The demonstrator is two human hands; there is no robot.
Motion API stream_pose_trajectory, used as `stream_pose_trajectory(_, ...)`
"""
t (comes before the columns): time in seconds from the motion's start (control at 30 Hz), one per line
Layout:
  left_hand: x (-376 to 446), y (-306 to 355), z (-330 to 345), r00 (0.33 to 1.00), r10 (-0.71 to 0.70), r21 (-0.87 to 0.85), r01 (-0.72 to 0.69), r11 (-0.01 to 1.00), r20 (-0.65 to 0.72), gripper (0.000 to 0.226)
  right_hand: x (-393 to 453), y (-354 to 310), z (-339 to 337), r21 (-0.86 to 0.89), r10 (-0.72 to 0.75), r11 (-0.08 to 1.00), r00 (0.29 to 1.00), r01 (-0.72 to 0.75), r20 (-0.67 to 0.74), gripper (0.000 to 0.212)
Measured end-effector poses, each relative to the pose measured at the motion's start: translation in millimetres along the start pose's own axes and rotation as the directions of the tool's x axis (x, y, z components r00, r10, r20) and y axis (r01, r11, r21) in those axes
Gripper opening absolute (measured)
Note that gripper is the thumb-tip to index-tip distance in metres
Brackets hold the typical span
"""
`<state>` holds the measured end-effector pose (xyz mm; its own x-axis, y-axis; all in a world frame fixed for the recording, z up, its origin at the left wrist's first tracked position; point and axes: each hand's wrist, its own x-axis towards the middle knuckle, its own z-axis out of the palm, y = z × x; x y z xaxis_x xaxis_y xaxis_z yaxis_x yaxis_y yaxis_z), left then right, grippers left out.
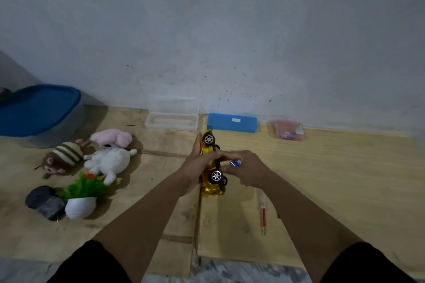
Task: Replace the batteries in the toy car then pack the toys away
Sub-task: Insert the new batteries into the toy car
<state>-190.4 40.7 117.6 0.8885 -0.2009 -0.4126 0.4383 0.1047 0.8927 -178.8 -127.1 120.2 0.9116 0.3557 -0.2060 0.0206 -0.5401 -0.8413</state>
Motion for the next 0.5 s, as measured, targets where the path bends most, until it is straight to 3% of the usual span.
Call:
stream_pose_trajectory(0.17,-4,16,-1,0.997,0.063,-0.112,-0.066,0.992,-0.032,0.055,2,-24,-12,-0.067,-0.075,0.995,0.994,0.069,-0.080,0.042)
stream_pose_trajectory(0.5,-14,26,-7,0.992,0.126,-0.105,-0.122,0.987,0.032,0.055,-12,-41,-15,0.106,0.010,0.994,0.999,-0.006,-0.032,0.048)
